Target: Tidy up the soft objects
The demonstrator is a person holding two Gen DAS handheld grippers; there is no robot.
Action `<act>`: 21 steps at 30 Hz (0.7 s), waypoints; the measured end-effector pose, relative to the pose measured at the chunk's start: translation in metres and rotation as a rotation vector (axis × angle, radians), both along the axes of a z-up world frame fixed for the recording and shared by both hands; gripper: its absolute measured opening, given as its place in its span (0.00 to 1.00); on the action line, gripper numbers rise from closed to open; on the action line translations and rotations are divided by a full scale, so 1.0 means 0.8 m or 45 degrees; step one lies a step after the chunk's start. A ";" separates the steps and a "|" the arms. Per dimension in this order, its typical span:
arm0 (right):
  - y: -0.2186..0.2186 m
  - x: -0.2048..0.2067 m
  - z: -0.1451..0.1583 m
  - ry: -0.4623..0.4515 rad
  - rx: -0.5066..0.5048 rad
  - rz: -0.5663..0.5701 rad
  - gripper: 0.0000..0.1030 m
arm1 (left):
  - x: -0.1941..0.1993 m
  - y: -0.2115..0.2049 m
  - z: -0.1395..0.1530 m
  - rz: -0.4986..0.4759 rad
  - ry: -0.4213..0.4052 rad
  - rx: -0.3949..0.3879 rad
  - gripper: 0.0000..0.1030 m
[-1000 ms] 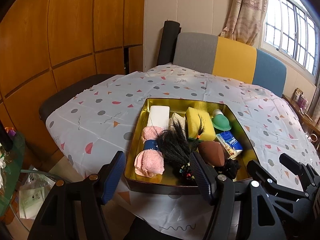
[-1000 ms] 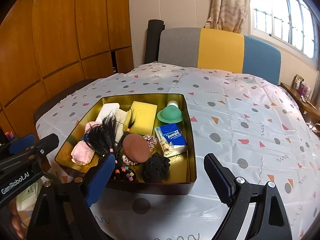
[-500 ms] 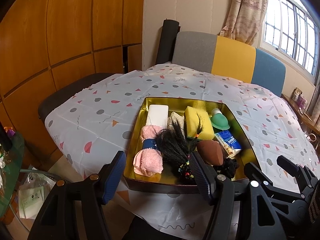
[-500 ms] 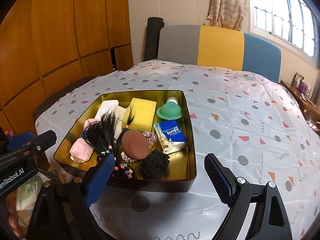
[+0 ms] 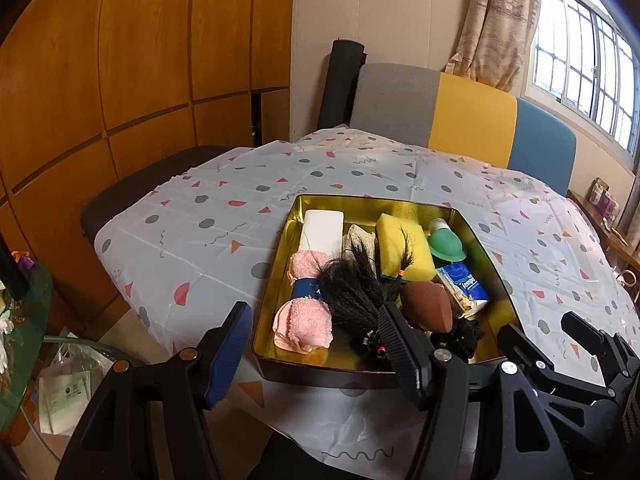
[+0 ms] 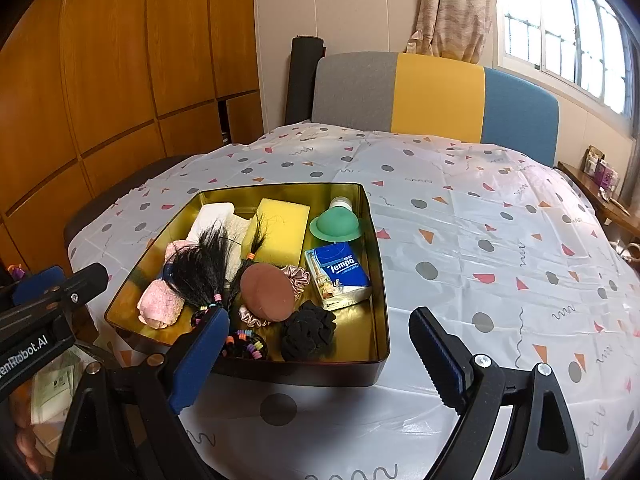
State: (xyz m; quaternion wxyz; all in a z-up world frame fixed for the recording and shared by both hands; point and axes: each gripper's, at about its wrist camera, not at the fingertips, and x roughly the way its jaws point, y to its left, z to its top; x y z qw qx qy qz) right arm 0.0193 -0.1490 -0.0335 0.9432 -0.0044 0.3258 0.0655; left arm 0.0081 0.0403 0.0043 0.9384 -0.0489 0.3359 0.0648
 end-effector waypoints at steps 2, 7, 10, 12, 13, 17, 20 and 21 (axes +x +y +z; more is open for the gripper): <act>0.000 0.000 0.001 -0.003 -0.001 -0.001 0.89 | 0.000 0.001 0.000 0.004 0.000 -0.004 0.65; 0.000 0.000 0.001 -0.004 -0.002 -0.001 0.90 | 0.000 0.002 -0.001 0.005 -0.005 0.004 0.65; 0.000 -0.001 0.002 -0.005 -0.003 -0.003 0.90 | -0.001 0.003 -0.001 0.007 -0.006 0.002 0.65; 0.000 -0.001 0.002 -0.007 -0.005 -0.002 0.90 | 0.000 0.003 -0.001 0.008 -0.006 0.002 0.65; 0.000 -0.001 0.002 -0.008 -0.005 -0.004 0.90 | 0.000 0.004 -0.001 0.012 -0.006 0.004 0.65; 0.002 -0.002 0.003 -0.012 -0.005 -0.004 0.90 | -0.001 0.003 -0.001 0.013 -0.009 0.012 0.65; 0.001 -0.002 0.004 -0.015 -0.003 -0.007 0.90 | -0.002 0.003 0.000 0.012 -0.007 0.010 0.65; 0.001 -0.002 0.004 -0.015 -0.003 -0.007 0.90 | -0.002 0.002 0.000 0.013 -0.007 0.011 0.65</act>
